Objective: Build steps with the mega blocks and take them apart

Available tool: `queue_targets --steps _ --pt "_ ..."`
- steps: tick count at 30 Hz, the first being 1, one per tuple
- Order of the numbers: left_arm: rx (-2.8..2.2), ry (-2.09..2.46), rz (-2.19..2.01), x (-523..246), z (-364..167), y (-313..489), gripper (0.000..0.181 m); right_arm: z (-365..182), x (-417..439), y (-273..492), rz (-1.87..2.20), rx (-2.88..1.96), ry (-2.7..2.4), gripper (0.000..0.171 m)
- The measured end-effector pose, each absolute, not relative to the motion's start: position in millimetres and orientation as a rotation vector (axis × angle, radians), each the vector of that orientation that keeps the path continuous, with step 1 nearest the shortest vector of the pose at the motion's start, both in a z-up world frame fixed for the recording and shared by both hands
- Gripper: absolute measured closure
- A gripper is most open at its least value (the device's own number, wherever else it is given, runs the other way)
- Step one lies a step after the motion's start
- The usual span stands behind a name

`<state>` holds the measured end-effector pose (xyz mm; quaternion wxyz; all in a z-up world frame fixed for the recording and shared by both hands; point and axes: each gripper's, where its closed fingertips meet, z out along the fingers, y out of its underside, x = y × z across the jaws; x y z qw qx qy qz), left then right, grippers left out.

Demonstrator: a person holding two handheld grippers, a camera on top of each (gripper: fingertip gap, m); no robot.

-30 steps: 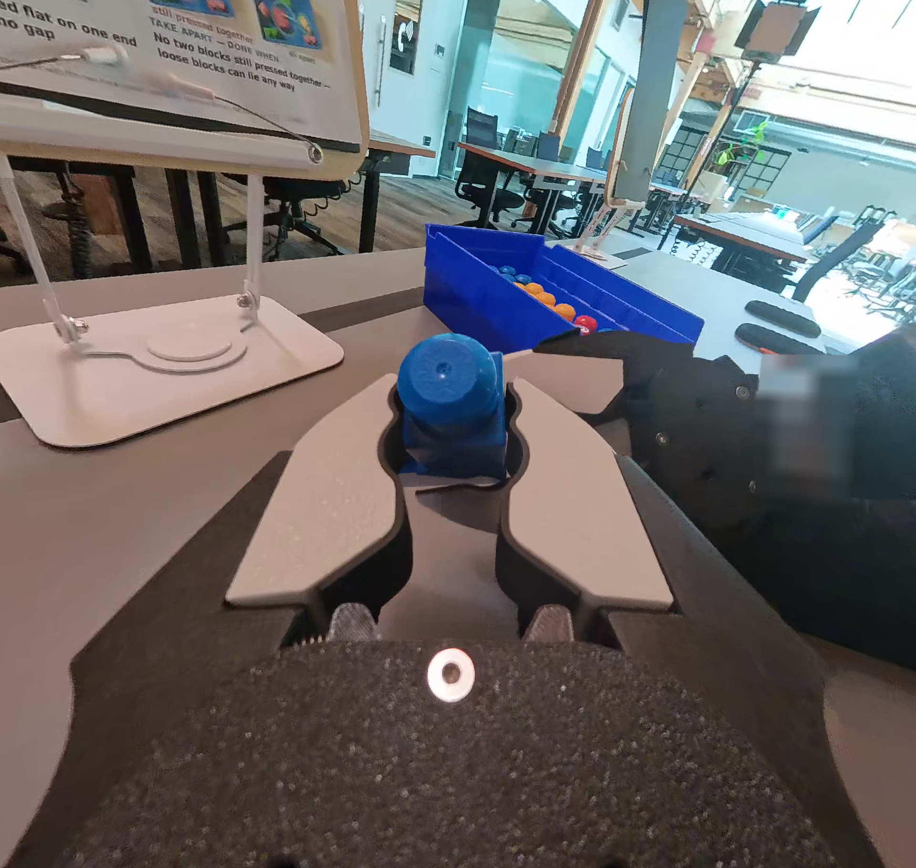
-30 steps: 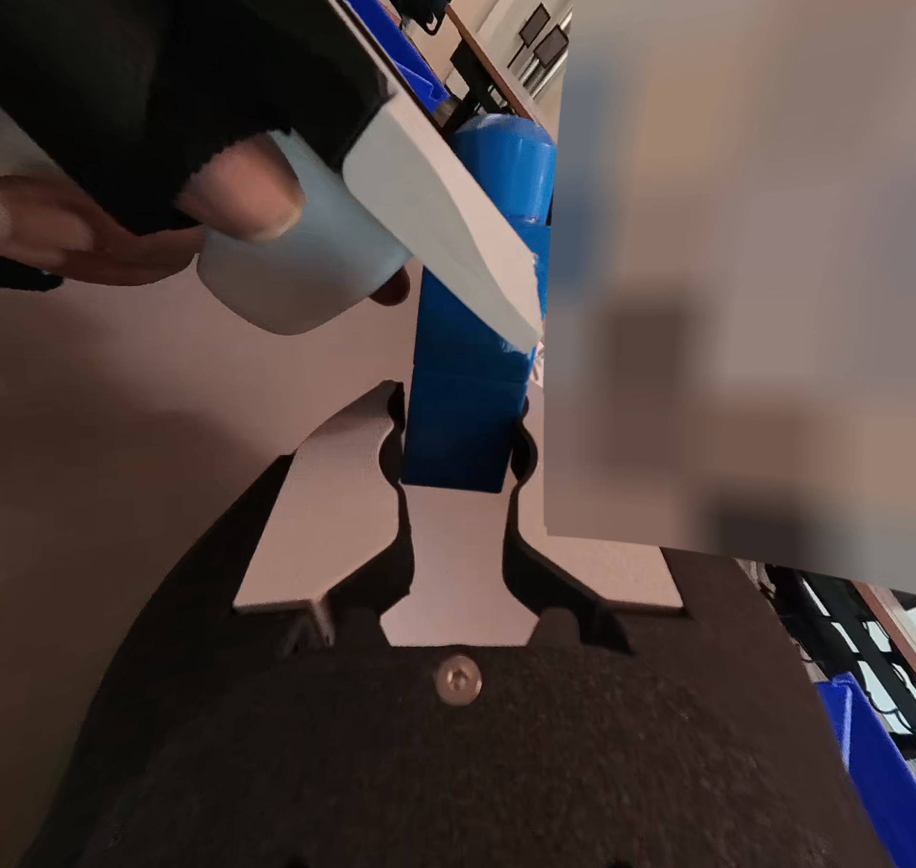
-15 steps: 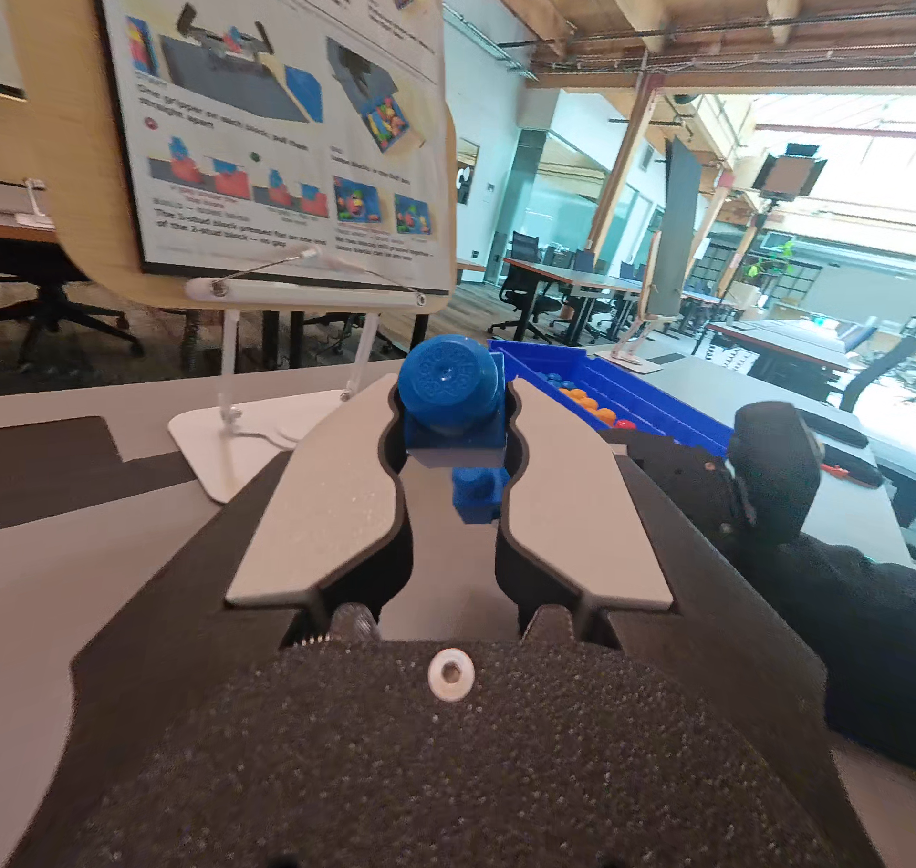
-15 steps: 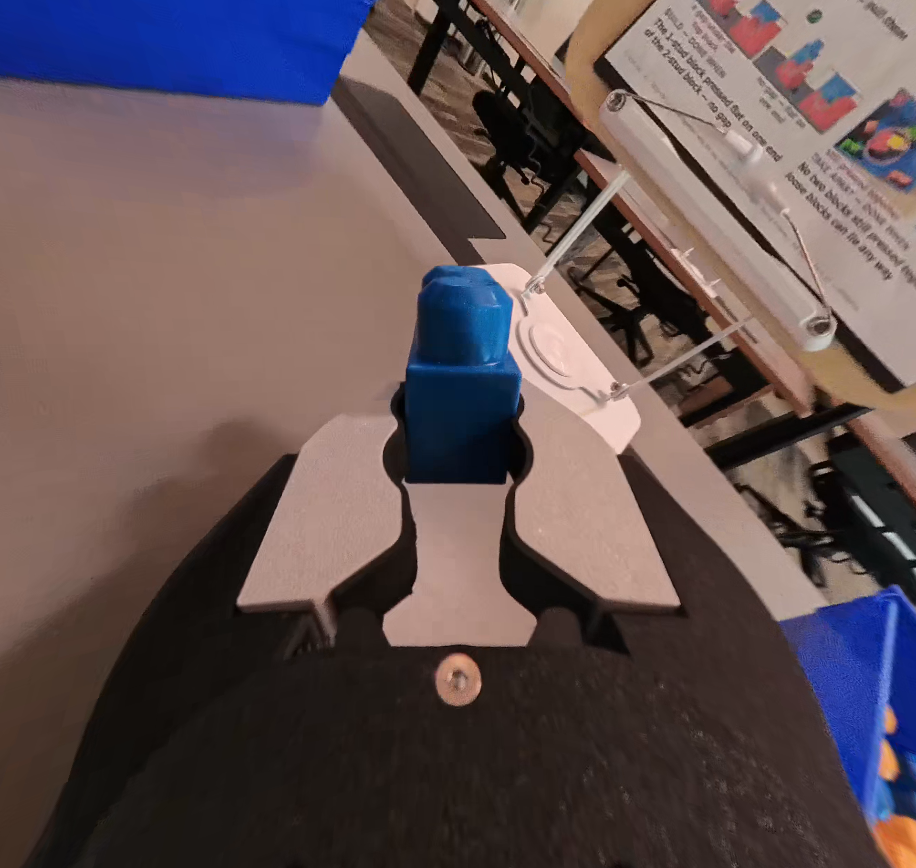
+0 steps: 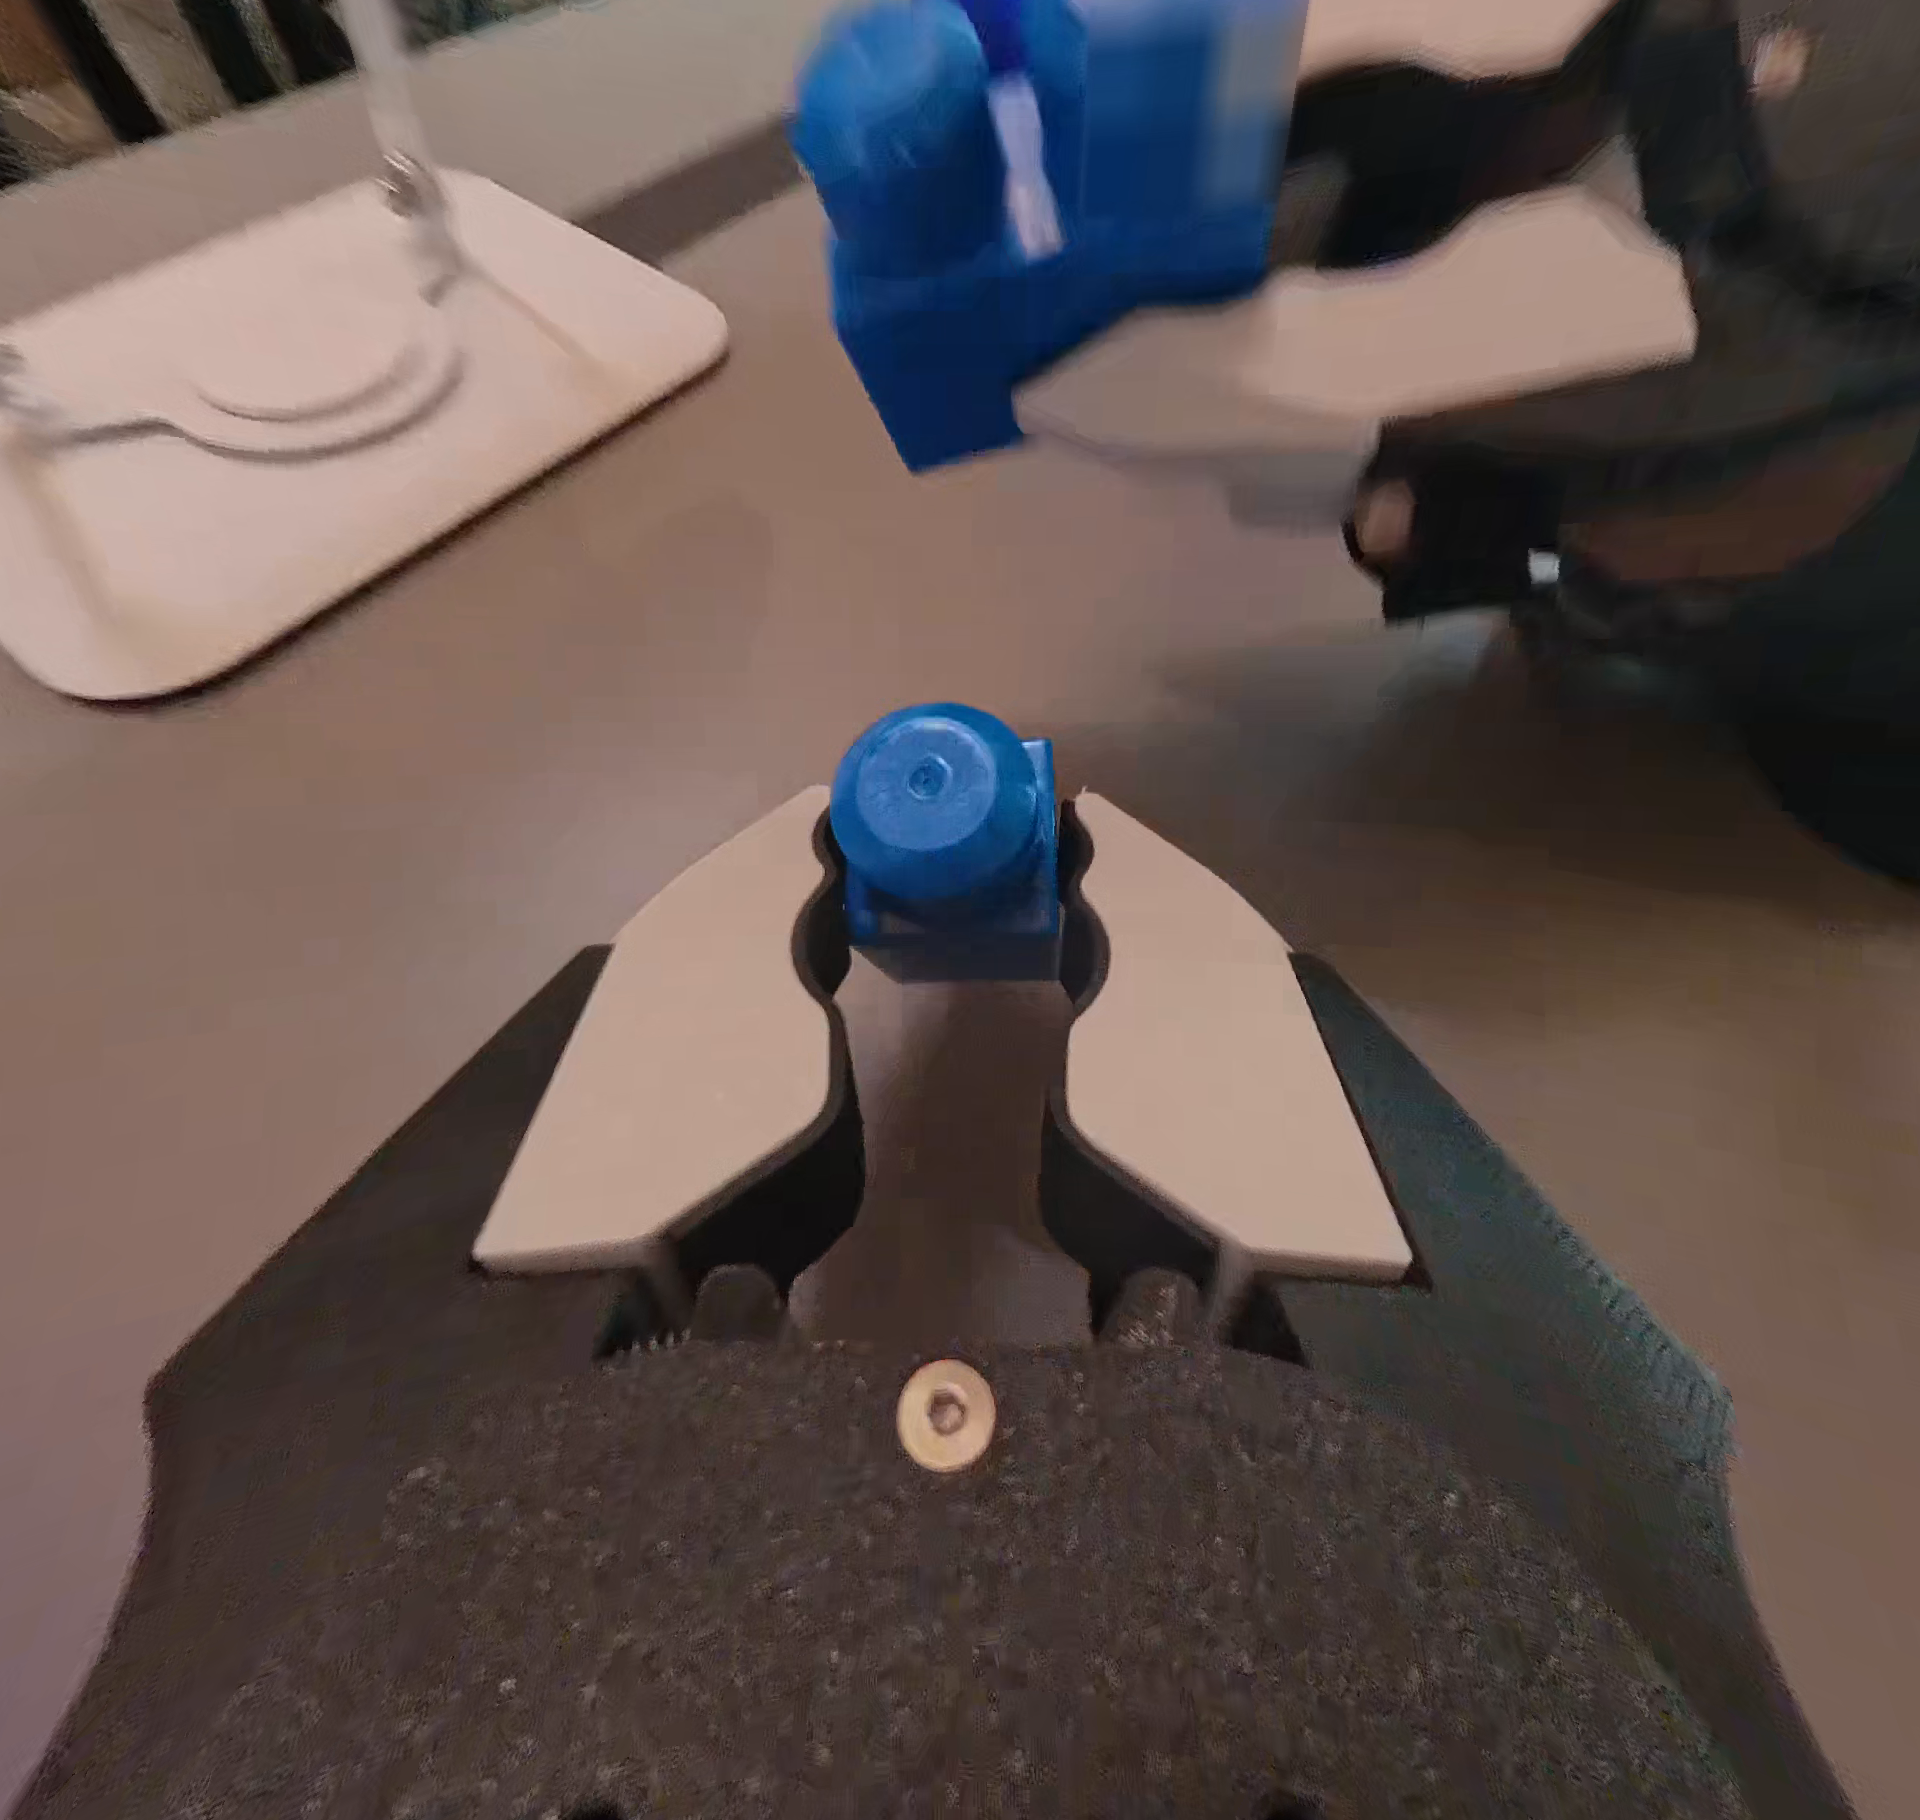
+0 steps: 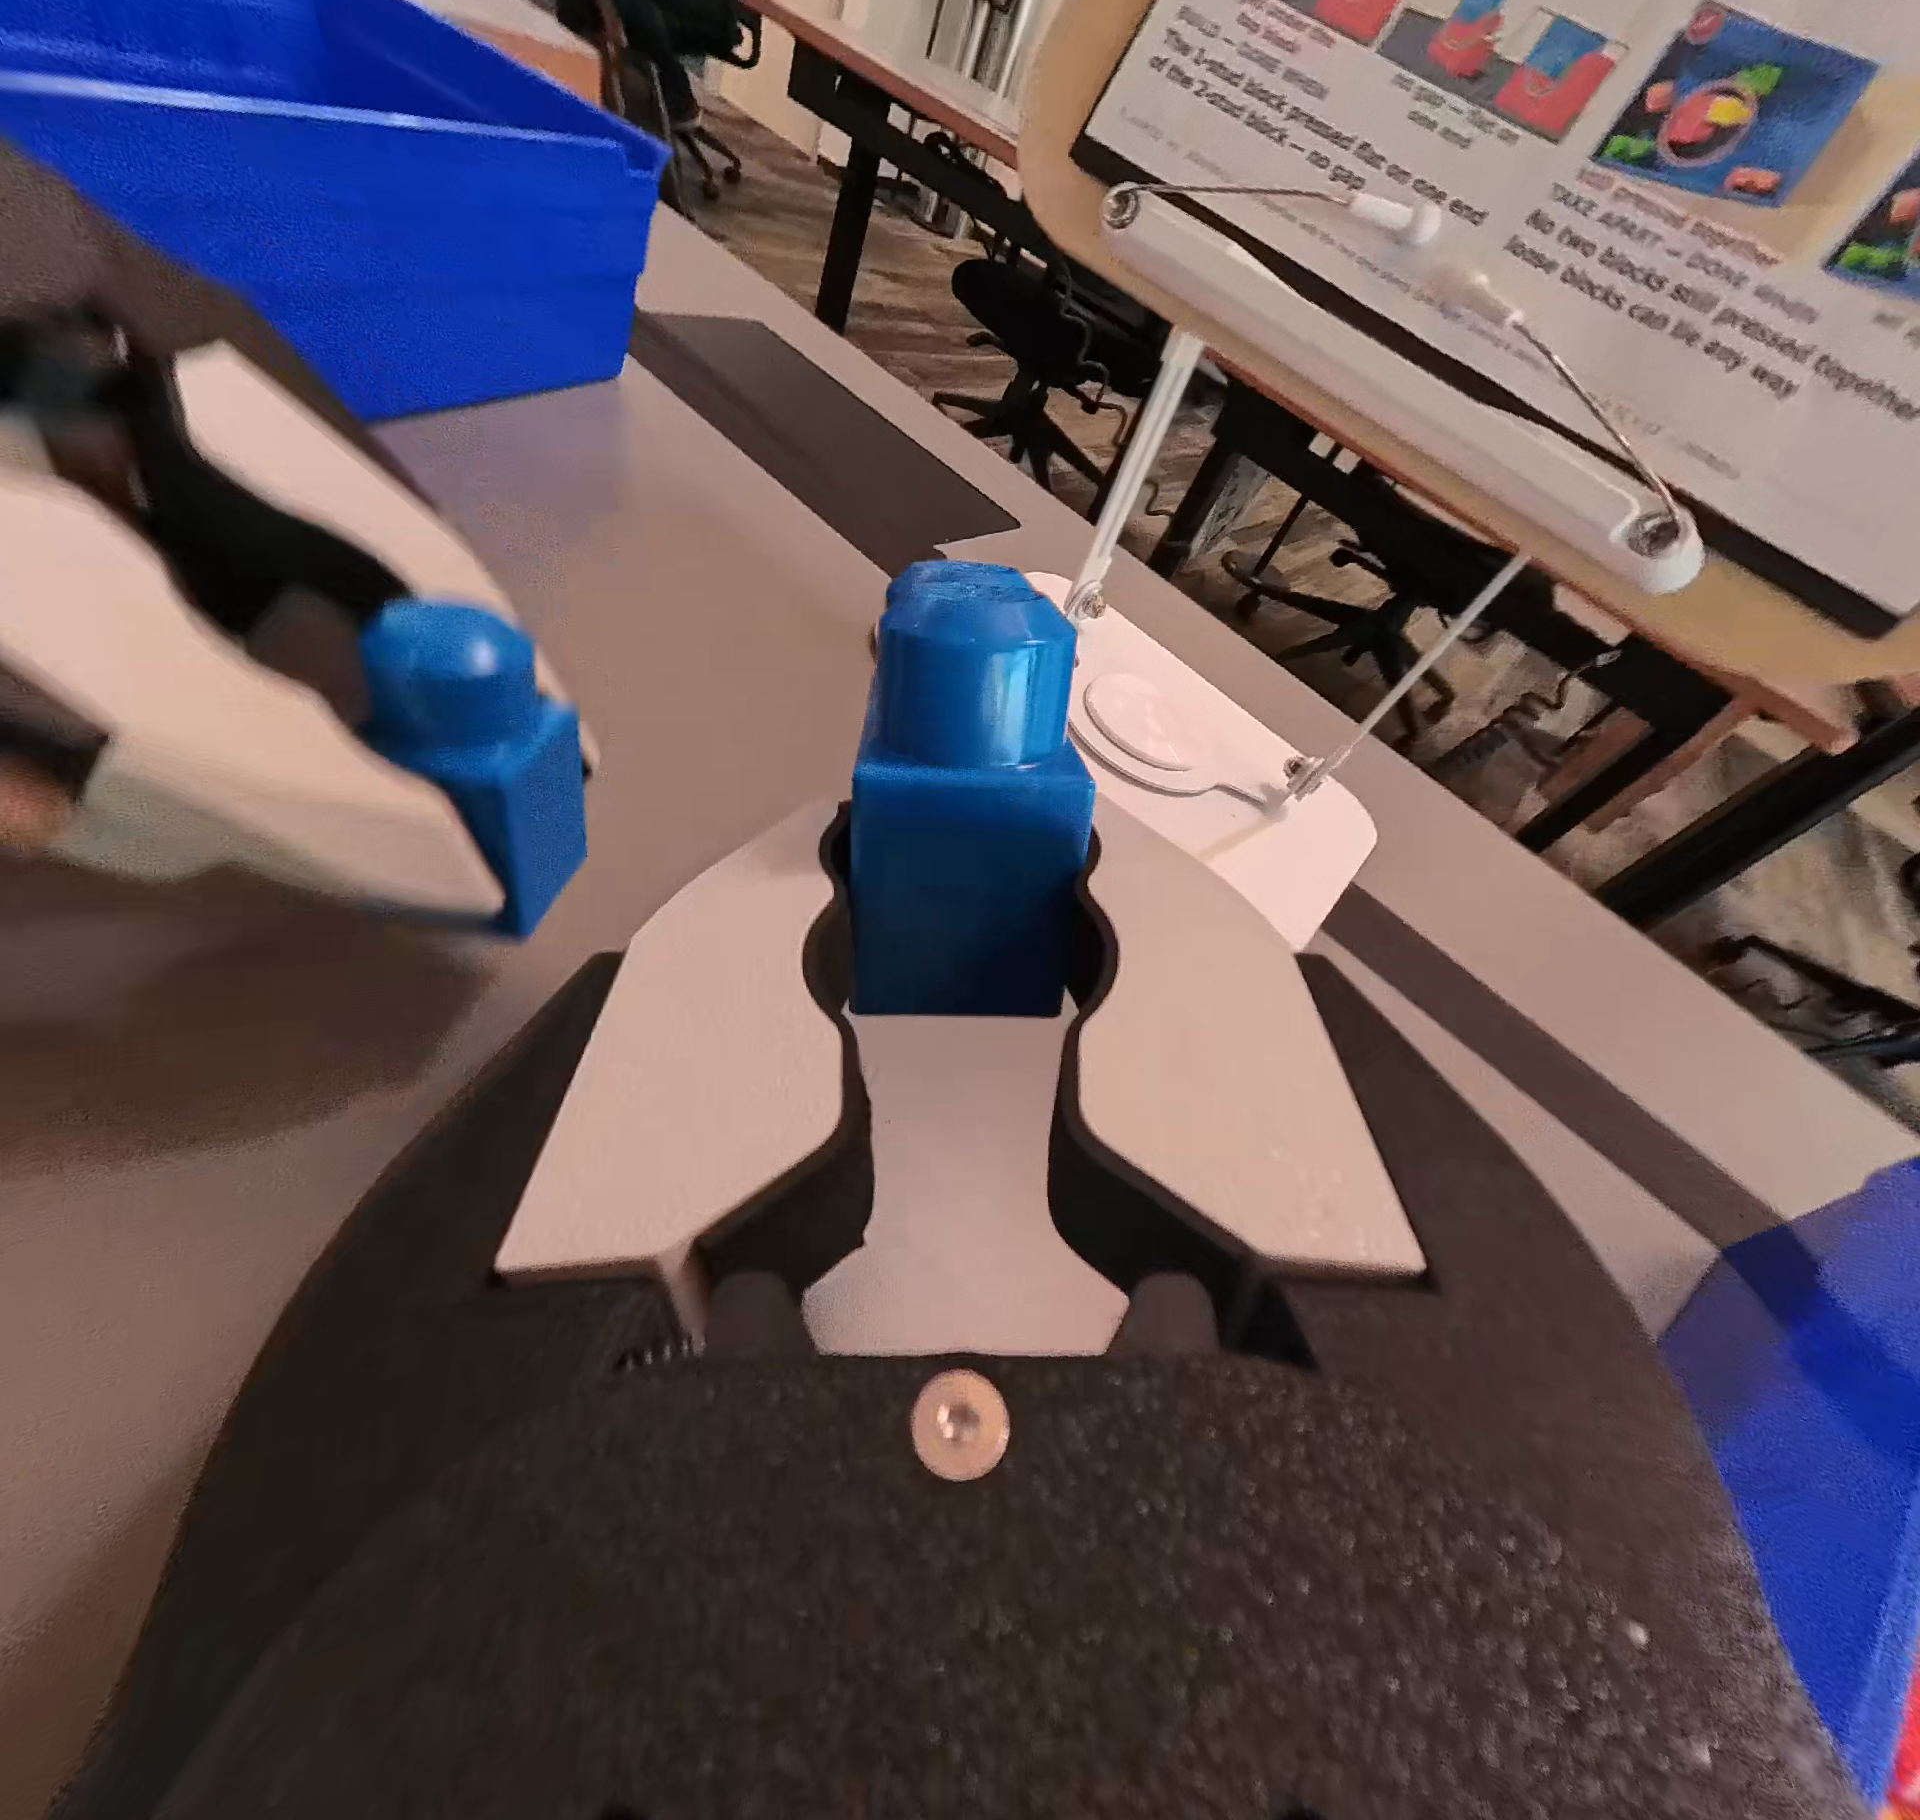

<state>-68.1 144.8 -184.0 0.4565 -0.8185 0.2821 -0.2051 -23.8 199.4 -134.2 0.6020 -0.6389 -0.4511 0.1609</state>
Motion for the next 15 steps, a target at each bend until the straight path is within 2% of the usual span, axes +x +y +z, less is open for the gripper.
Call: queue_targets --steps 5,12,13,15 --pt "-2.078 0.882 -0.411 -53 -213 133 0.144 -131 -21 201 0.550 -1.526 -0.976 0.134" --pt "-2.133 0.921 -0.448 -49 -229 127 0.144 -126 -25 194 0.676 -1.507 -0.962 0.134" --pt "-2.136 0.926 -0.440 -50 -230 127 0.141 -126 -26 193 0.680 -1.501 -0.966 0.134" --pt "-2.127 0.922 -0.467 -48 -227 127 0.124 -124 -27 190 0.694 -1.480 -0.978 0.134"
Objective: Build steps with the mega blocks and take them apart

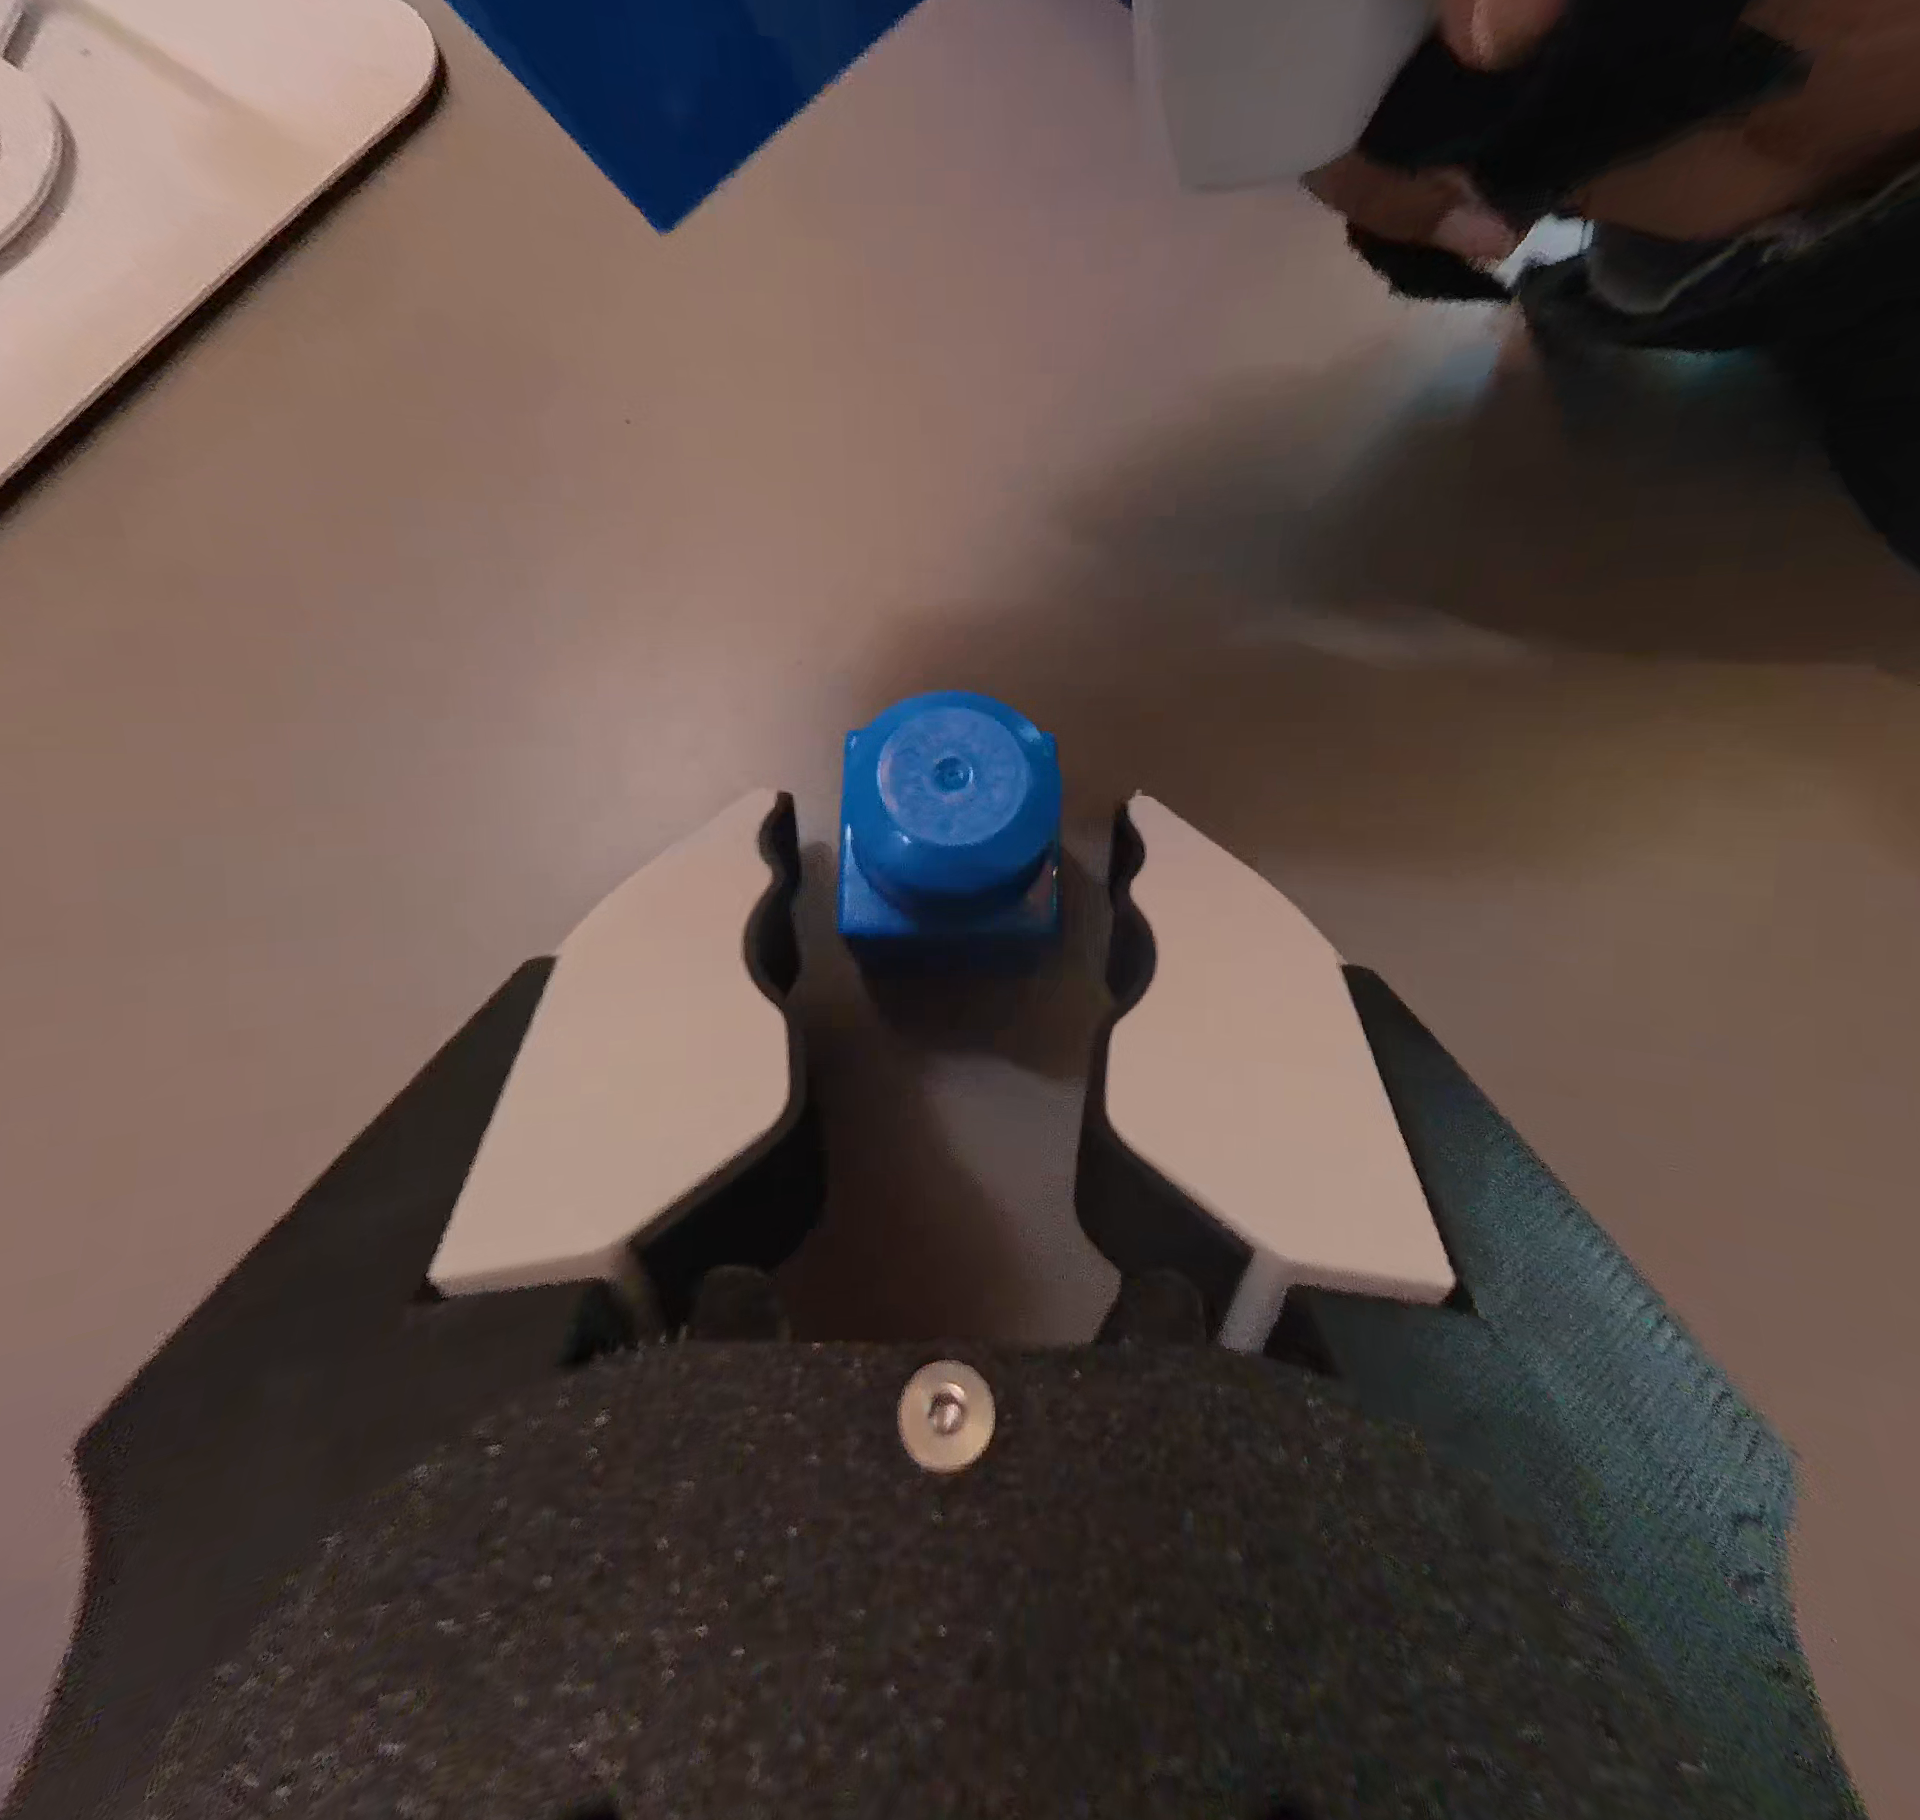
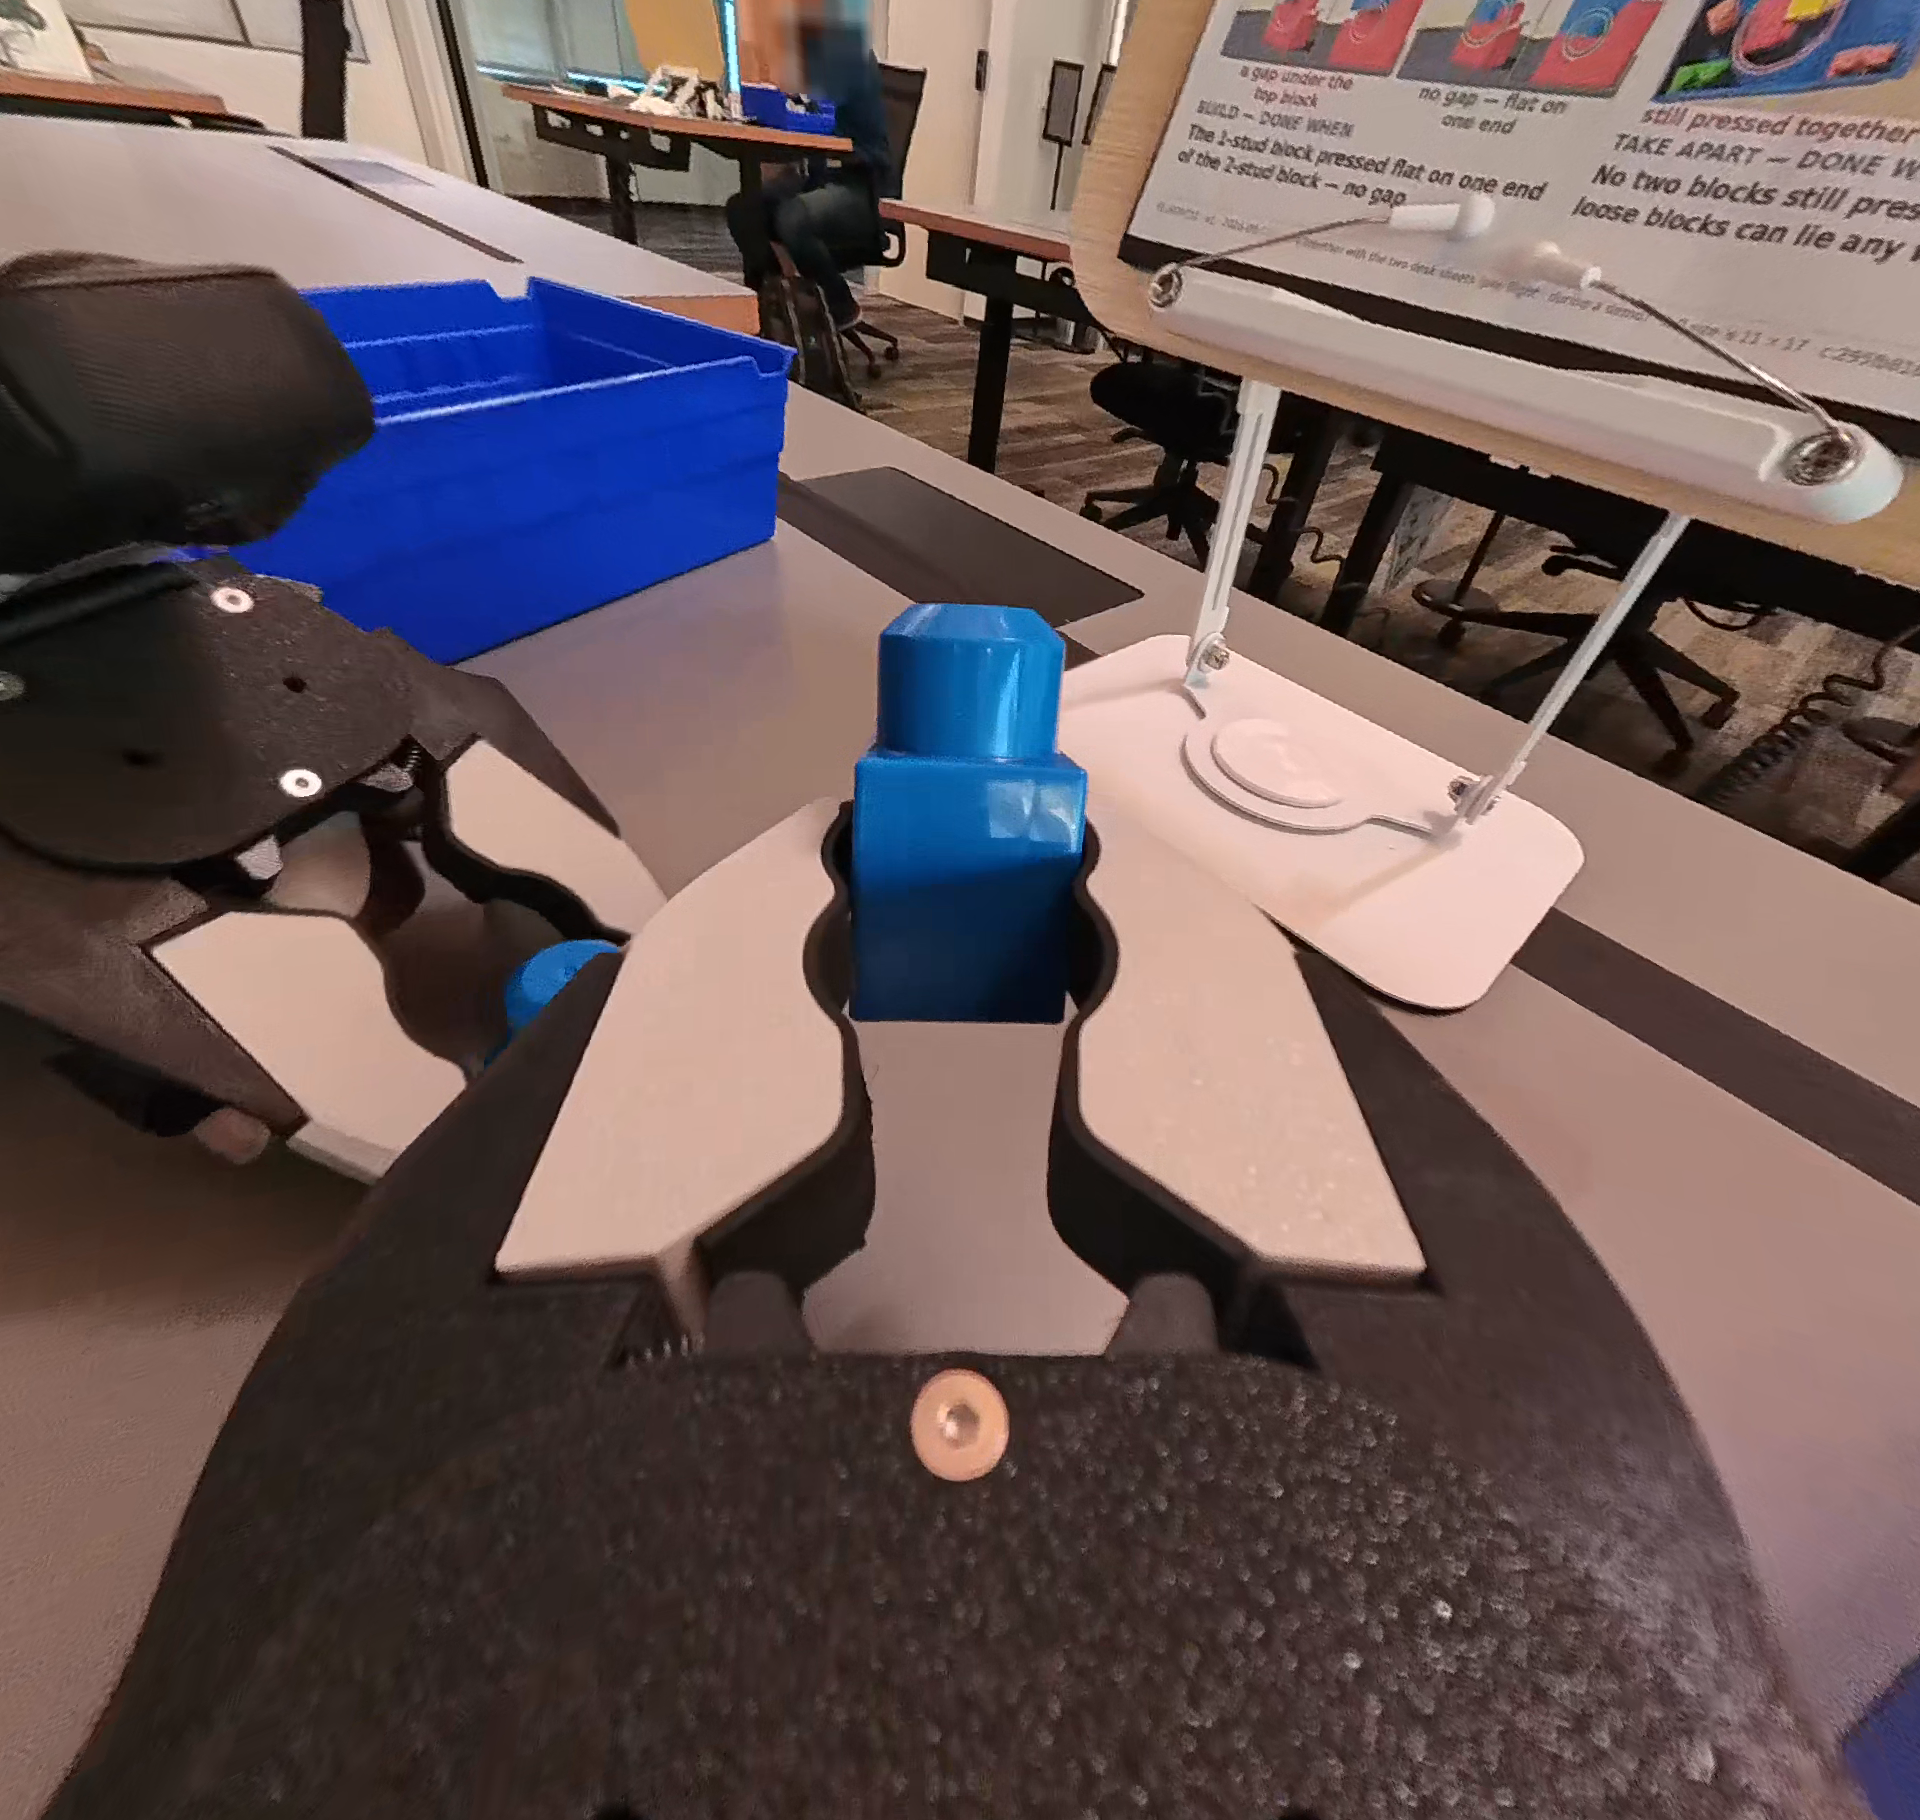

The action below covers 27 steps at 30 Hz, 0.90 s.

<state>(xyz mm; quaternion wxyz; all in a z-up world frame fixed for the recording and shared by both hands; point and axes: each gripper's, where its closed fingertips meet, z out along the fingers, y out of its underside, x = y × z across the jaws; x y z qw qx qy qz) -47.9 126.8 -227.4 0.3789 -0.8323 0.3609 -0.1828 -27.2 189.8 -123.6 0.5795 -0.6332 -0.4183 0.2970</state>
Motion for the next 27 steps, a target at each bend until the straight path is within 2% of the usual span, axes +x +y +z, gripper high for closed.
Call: queue_targets --steps 4,14,18,21,27 --pt "-2.004 0.760 -0.729 -45 -188 130 0.115 -113 -31 179 0.748 -1.406 -1.007 0.134" --pt "-1.529 0.679 -1.128 -46 -104 111 0.122 -72 -36 111 1.471 -1.181 -1.069 0.135" --pt "-1.442 0.742 -1.184 -38 -92 95 0.128 -74 -39 96 1.569 -1.156 -1.133 0.134" --pt "-1.439 0.788 -1.200 -33 -93 88 0.145 -80 -42 90 1.567 -1.159 -1.177 0.134" --pt "-1.462 0.870 -1.116 -35 -94 84 0.144 -86 -43 85 1.546 -1.182 -1.255 0.134"
